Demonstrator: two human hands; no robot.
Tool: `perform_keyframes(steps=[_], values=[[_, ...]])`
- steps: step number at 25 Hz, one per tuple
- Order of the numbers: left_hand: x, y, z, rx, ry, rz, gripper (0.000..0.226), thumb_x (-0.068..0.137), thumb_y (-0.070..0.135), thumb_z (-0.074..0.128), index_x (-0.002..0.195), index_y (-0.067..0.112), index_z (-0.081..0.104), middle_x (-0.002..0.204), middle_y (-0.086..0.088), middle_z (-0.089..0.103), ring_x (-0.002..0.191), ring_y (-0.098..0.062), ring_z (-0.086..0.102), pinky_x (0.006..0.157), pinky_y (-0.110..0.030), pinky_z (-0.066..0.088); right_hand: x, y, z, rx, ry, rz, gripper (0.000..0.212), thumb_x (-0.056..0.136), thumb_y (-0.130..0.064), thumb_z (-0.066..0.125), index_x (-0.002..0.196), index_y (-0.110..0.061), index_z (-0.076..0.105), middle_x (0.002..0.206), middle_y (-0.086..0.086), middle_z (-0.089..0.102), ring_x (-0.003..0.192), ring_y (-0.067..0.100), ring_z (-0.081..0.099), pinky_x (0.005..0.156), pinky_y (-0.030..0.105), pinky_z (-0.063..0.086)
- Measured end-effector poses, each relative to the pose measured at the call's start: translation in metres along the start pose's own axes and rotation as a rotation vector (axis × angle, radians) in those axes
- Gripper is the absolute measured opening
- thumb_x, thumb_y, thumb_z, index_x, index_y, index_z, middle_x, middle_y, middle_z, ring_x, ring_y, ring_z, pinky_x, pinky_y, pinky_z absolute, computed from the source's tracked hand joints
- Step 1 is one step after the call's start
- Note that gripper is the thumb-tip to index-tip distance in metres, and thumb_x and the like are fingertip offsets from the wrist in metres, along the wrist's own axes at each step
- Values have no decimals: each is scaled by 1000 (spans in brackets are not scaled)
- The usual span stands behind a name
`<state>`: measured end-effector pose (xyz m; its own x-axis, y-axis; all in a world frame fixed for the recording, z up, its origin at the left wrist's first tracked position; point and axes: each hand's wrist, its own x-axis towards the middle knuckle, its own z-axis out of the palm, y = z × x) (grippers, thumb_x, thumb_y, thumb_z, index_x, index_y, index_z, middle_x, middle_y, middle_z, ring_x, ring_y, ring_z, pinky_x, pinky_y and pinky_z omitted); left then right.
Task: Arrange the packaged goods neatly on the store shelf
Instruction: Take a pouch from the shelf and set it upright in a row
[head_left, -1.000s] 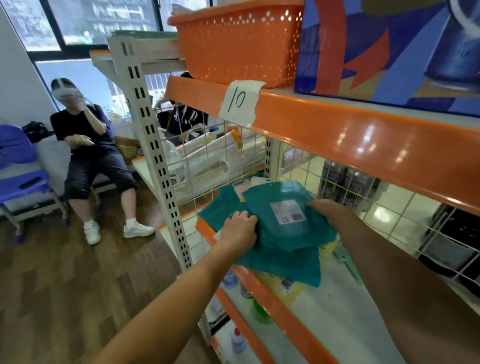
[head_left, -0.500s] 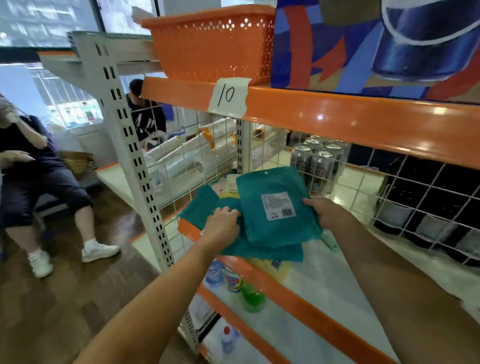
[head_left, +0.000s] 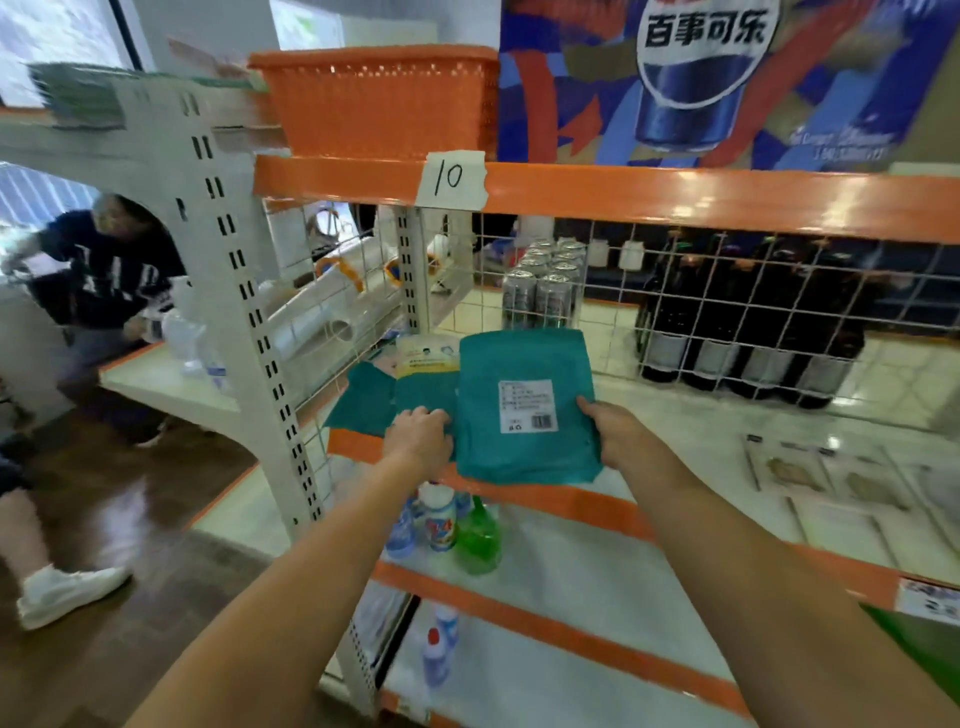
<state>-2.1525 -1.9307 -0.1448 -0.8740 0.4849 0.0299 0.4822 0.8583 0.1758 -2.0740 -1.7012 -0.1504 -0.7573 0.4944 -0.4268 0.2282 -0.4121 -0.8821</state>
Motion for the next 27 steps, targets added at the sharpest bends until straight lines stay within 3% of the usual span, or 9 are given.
perform_keyframes(steps=[2,5,8,12,16,20,23,27], values=[[-11,7,-5,13,6,0,38,97,29,39,133,23,48,132,-7,49,124,-27,42,100,-40,37,-15,4,-7,4,1,-23,33,97,-21,50,120,2,56,117,19,62,91,33,62,91,51,48],[-23,12,-11,0,30,9,36,96,29,38,131,23,49,129,-7,50,122,-27,43,97,-39,40,-36,2,-15,26,6,-72,26,98,-19,49,117,-3,56,114,19,63,80,29,61,86,48,49],[-45,22,-10,-10,58,45,36,97,28,38,129,21,51,126,-10,52,119,-29,46,95,-38,41,-59,9,-29,29,6,-90,24,99,-21,47,116,-6,55,121,18,61,88,30,63,81,46,51],[-85,37,-2,-71,45,48,36,96,25,39,128,14,52,126,-15,54,117,-34,48,95,-39,42,-96,30,-52,-2,46,-74,17,98,-22,49,101,-8,58,114,15,64,97,32,63,87,49,52],[-132,39,11,-111,21,51,33,96,21,43,121,8,58,124,-18,58,112,-36,54,90,-40,46,-130,60,-72,31,21,-76,34,97,-20,51,125,0,53,121,20,62,92,33,63,76,43,53],[-181,37,19,-198,-59,14,32,97,16,42,122,5,58,125,-15,59,112,-31,56,89,-37,47,-169,88,-83,32,21,-54,32,98,-19,49,125,-2,53,119,15,63,82,27,63,65,37,53],[-216,40,25,-286,-86,0,31,96,18,42,119,7,60,124,-13,61,111,-31,56,83,-31,42,-193,107,-87,54,5,-48,34,98,-20,49,128,-4,52,120,16,63,81,25,63,67,38,53],[-251,40,37,-354,-137,-36,34,95,24,45,122,9,58,127,-11,60,114,-30,55,91,-33,44,-227,133,-92,91,0,-31,29,98,-21,48,123,-8,54,109,9,65,81,23,62,75,42,52]])
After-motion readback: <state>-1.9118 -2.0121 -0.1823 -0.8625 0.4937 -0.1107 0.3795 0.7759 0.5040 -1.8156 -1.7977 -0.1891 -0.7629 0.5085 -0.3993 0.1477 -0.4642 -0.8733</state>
